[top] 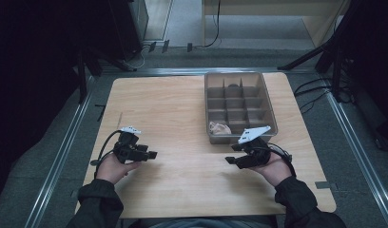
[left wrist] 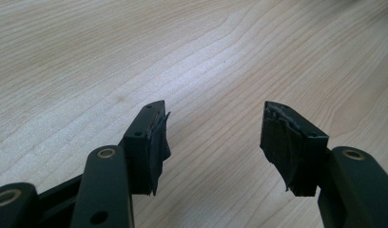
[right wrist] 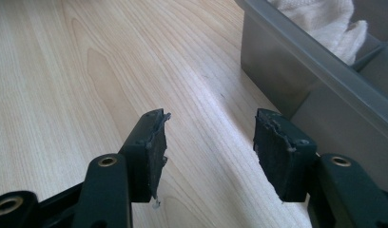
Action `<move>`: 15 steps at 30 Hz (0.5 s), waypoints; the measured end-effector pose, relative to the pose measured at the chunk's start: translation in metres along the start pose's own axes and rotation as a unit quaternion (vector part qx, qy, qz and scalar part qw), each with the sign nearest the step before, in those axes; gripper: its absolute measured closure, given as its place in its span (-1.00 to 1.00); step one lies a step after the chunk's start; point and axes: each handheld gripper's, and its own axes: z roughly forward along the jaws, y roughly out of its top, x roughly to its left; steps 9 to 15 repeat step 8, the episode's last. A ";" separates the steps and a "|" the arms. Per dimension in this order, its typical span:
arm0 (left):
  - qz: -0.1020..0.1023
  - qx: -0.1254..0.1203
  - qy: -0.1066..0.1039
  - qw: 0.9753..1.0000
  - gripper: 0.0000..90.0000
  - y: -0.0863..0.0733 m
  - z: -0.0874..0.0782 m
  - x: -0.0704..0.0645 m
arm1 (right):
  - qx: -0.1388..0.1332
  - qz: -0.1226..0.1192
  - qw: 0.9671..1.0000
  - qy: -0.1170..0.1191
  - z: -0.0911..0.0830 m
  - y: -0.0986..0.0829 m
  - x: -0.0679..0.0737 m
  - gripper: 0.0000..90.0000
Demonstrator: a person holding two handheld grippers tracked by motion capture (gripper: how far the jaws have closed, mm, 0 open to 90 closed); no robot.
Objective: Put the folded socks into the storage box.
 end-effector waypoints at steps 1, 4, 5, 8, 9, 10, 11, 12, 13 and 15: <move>0.000 0.000 0.001 1.000 -0.09 0.000 0.000 0.000 | 0.001 -0.001 1.000 0.000 0.000 0.000 0.000 -0.02; -0.001 -0.001 0.000 1.000 -0.10 0.000 0.000 0.000 | 0.001 0.000 1.000 0.001 0.001 0.001 0.000 -0.03; -0.001 -0.001 -0.001 1.000 -0.10 0.000 0.000 0.000 | 0.000 0.001 1.000 0.002 0.000 0.001 0.000 -0.04; -0.002 -0.001 -0.001 1.000 -0.10 0.000 0.000 0.000 | -0.002 0.001 1.000 0.002 0.000 0.001 -0.001 -0.05; -0.002 -0.001 -0.001 1.000 -0.10 0.000 0.000 0.000 | -0.002 0.001 1.000 0.002 0.000 0.001 -0.001 -0.05; -0.002 -0.001 -0.001 1.000 -0.10 0.000 0.000 0.000 | -0.002 0.001 1.000 0.002 0.000 0.001 -0.001 -0.05; -0.002 -0.001 -0.001 1.000 -0.10 0.000 0.000 0.000 | -0.002 0.001 1.000 0.002 0.000 0.001 -0.001 -0.05; -0.002 -0.001 -0.001 1.000 -0.10 0.000 0.000 0.000 | -0.002 0.001 1.000 0.002 0.000 0.001 -0.001 -0.05; -0.002 -0.001 -0.001 1.000 -0.10 0.000 0.000 0.000 | -0.002 0.001 1.000 0.002 0.000 0.001 -0.001 -0.05; -0.002 -0.001 -0.001 1.000 -0.10 0.000 0.000 0.000 | -0.002 0.001 1.000 0.002 0.000 0.001 -0.001 -0.05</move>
